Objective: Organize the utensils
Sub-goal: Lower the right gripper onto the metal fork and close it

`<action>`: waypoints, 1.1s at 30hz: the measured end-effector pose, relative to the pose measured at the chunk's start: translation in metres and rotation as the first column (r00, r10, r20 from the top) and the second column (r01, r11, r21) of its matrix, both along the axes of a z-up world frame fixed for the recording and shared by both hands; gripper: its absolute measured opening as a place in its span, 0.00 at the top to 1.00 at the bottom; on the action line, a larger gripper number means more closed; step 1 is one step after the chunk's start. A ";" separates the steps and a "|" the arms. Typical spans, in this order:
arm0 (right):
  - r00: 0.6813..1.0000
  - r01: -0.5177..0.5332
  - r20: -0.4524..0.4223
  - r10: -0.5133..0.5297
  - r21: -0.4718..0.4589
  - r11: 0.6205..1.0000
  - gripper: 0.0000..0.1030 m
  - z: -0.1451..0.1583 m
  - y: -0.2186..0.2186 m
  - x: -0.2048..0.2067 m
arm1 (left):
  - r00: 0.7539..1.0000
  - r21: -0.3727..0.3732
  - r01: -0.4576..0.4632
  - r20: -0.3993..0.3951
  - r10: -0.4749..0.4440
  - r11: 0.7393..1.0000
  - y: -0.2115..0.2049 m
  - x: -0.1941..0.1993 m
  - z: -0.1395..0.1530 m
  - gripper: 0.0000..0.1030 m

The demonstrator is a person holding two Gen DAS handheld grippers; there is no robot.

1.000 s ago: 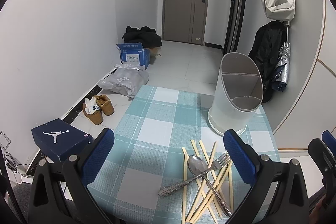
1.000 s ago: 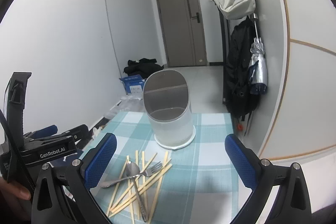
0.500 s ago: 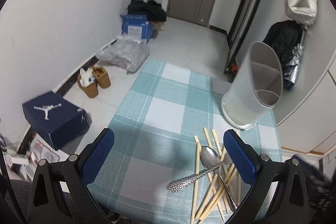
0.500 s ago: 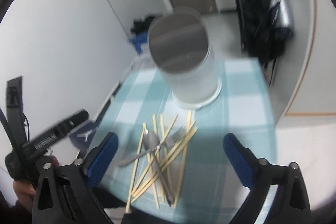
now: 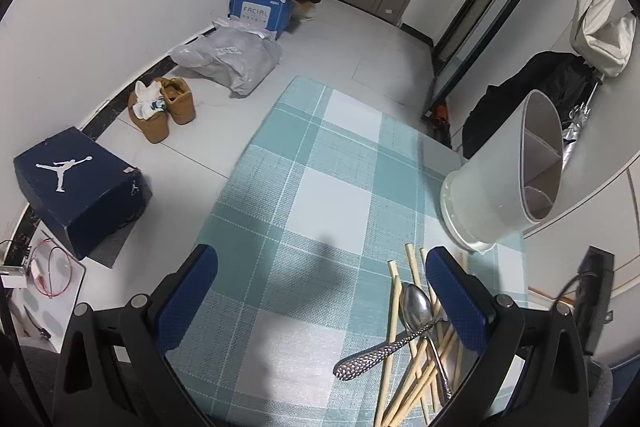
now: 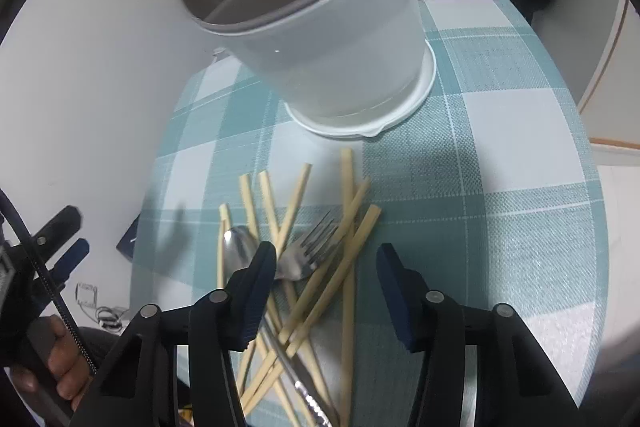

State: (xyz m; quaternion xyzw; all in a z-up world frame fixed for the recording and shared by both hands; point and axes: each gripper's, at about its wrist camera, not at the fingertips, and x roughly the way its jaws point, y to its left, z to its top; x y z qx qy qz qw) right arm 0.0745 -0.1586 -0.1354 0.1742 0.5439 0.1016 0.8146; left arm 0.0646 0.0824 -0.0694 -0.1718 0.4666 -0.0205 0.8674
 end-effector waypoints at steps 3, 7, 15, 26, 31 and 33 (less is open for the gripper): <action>1.000 0.002 0.004 -0.002 -0.008 1.000 0.60 -0.001 0.000 0.003 | 1.000 0.004 0.002 0.004 -0.002 1.000 0.001 0.000 0.001 0.01; 1.000 -0.012 0.018 0.013 -0.055 0.998 0.73 0.001 0.004 0.006 | 1.000 -0.009 0.003 -0.010 -0.003 1.000 0.003 0.002 -0.002 0.01; 0.997 -0.013 0.069 0.021 -0.116 0.993 0.75 0.007 0.012 0.000 | 1.000 0.020 0.004 -0.007 -0.004 1.000 0.001 0.003 -0.002 0.01; 0.997 -0.013 0.079 0.016 -0.032 0.999 0.92 0.003 0.019 0.005 | 0.999 0.049 0.029 -0.014 -0.029 0.998 -0.005 0.003 -0.006 0.01; 0.996 -0.026 0.080 0.026 -0.002 1.000 0.90 0.000 0.016 0.007 | 0.999 0.043 0.029 -0.020 -0.028 0.999 -0.003 0.003 -0.008 0.01; 0.998 -0.027 0.065 0.024 0.037 0.999 0.89 -0.004 0.014 0.009 | 0.999 0.036 0.028 -0.027 -0.027 0.999 -0.004 0.004 -0.008 0.01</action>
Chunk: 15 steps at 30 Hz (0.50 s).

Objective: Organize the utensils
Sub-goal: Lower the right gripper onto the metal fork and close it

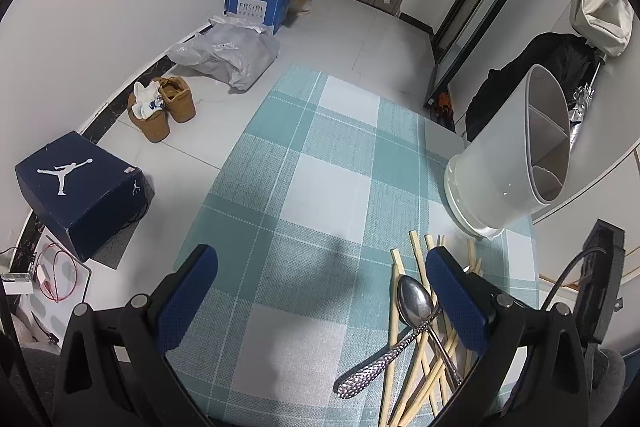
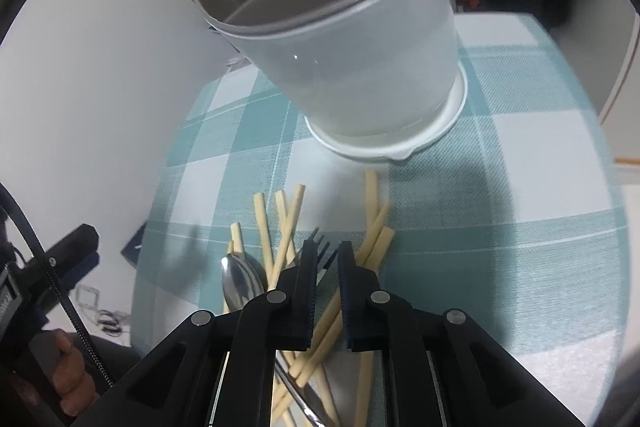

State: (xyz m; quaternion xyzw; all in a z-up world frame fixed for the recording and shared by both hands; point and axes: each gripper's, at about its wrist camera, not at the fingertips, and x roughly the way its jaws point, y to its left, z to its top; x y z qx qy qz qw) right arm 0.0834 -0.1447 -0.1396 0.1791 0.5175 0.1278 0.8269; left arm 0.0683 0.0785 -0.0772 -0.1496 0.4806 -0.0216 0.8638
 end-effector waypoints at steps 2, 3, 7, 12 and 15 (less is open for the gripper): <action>1.000 0.011 -0.025 -0.010 0.035 0.999 0.89 -0.006 -0.004 0.003 | 1.000 -0.008 0.002 -0.005 -0.002 1.000 0.000 0.000 -0.001 0.01; 0.999 0.012 -0.034 -0.010 0.054 0.998 0.89 -0.008 -0.005 0.003 | 1.000 -0.009 0.001 -0.007 -0.001 1.000 0.000 0.000 -0.002 0.01; 0.999 0.017 -0.031 -0.015 0.091 0.996 0.88 -0.012 -0.011 0.006 | 1.000 -0.012 0.004 -0.017 -0.004 1.000 0.000 0.000 -0.004 0.01; 1.000 0.007 -0.021 -0.005 0.108 0.994 0.92 -0.013 -0.010 0.007 | 0.999 -0.037 0.014 -0.039 -0.016 0.999 0.001 0.003 -0.010 0.01; 1.000 0.003 0.012 -0.004 0.106 0.994 0.97 -0.009 -0.012 0.006 | 0.998 -0.047 0.024 -0.055 -0.027 0.999 0.000 0.003 -0.015 0.01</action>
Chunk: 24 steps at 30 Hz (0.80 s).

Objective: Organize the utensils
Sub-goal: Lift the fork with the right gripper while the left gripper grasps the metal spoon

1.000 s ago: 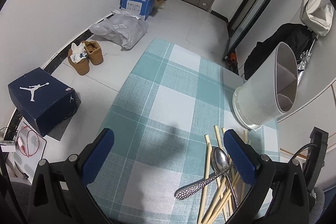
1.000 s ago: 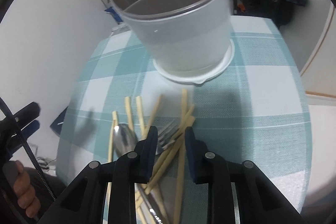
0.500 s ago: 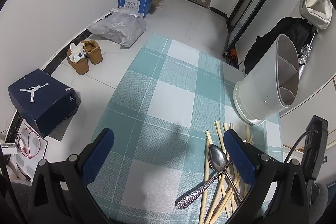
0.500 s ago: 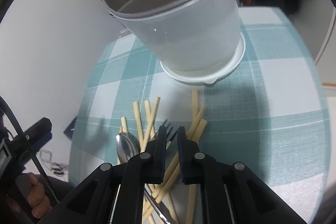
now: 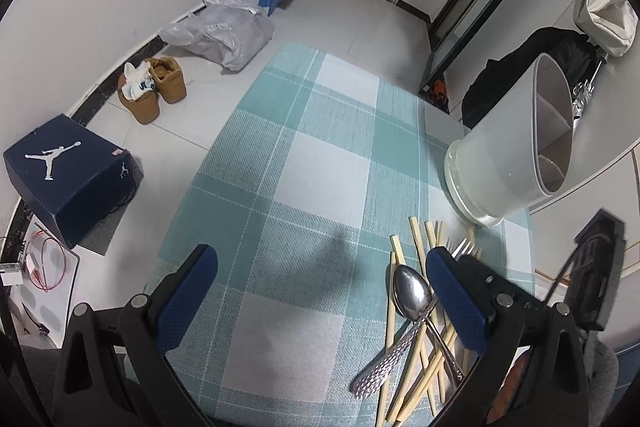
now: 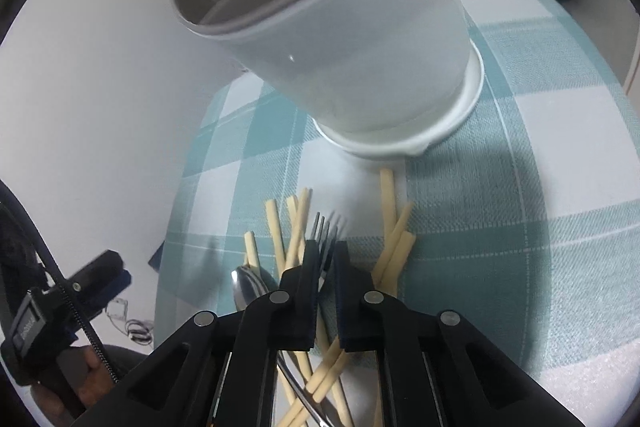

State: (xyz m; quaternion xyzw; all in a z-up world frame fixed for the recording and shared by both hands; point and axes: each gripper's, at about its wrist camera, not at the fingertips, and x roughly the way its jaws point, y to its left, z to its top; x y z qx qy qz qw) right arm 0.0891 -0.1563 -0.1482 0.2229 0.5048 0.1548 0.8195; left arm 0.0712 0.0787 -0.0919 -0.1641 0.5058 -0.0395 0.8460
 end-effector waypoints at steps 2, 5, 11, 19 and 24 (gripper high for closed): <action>0.999 0.002 0.039 -0.002 -0.014 1.000 0.98 0.009 0.000 -0.001 | 1.000 0.006 0.011 -0.015 -0.011 1.000 -0.001 0.000 -0.004 0.01; 0.994 0.011 0.106 -0.008 -0.032 0.999 0.99 0.024 0.001 -0.004 | 0.998 -0.021 0.044 -0.054 -0.045 0.999 -0.005 0.000 -0.012 0.01; 0.967 0.025 0.255 -0.007 -0.069 0.997 0.99 0.057 -0.004 -0.018 | 0.988 -0.153 0.089 -0.114 -0.107 0.984 -0.008 0.002 -0.023 0.06; 0.919 0.092 0.392 -0.051 -0.085 0.992 0.99 0.092 -0.032 -0.045 | 0.974 -0.196 0.135 -0.152 -0.166 0.971 -0.027 0.006 -0.025 0.27; 0.903 0.128 0.422 -0.079 -0.089 0.988 0.99 0.102 -0.051 -0.056 | 0.970 -0.105 0.174 -0.154 -0.189 0.979 -0.047 0.003 -0.022 0.34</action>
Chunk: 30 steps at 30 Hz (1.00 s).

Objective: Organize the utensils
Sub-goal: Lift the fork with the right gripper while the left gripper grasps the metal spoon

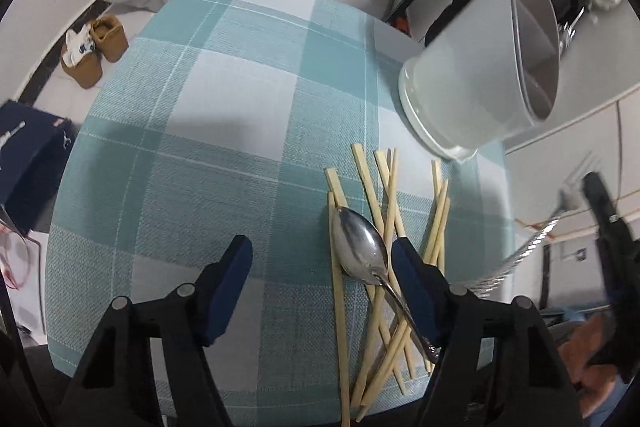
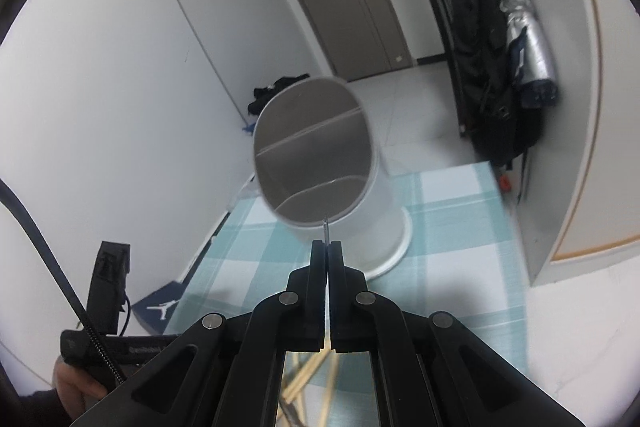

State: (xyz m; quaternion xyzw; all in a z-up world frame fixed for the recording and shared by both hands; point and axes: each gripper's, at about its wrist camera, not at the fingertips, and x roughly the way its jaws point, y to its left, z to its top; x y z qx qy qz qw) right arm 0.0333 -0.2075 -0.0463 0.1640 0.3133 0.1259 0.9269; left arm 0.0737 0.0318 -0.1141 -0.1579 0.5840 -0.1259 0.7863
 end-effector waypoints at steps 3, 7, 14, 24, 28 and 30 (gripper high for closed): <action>1.000 0.012 0.018 -0.012 0.000 1.000 0.99 0.007 -0.011 -0.007 | 0.999 0.041 0.026 -0.029 -0.024 0.999 -0.013 0.002 -0.005 0.44; 0.999 0.012 0.032 -0.012 -0.015 1.000 0.99 0.009 -0.016 -0.012 | 0.999 0.128 0.049 -0.013 -0.048 0.991 -0.026 0.004 -0.001 0.48; 0.999 0.017 0.041 -0.017 -0.016 1.000 0.99 0.011 -0.021 -0.018 | 0.999 0.211 0.016 -0.044 -0.006 0.977 -0.036 0.007 0.003 0.79; 0.999 0.029 0.038 -0.029 0.013 0.999 0.99 0.013 -0.029 -0.020 | 0.996 0.233 -0.046 -0.060 0.062 0.971 -0.041 0.010 0.009 0.92; 0.999 0.035 0.031 -0.035 0.021 0.999 0.99 0.013 -0.032 -0.020 | 0.996 0.242 -0.043 -0.061 0.059 0.969 -0.042 0.012 0.014 0.95; 0.999 0.037 0.026 -0.038 0.028 0.999 0.99 0.013 -0.033 -0.021 | 0.996 0.243 -0.044 -0.059 0.060 0.969 -0.042 0.009 0.017 0.97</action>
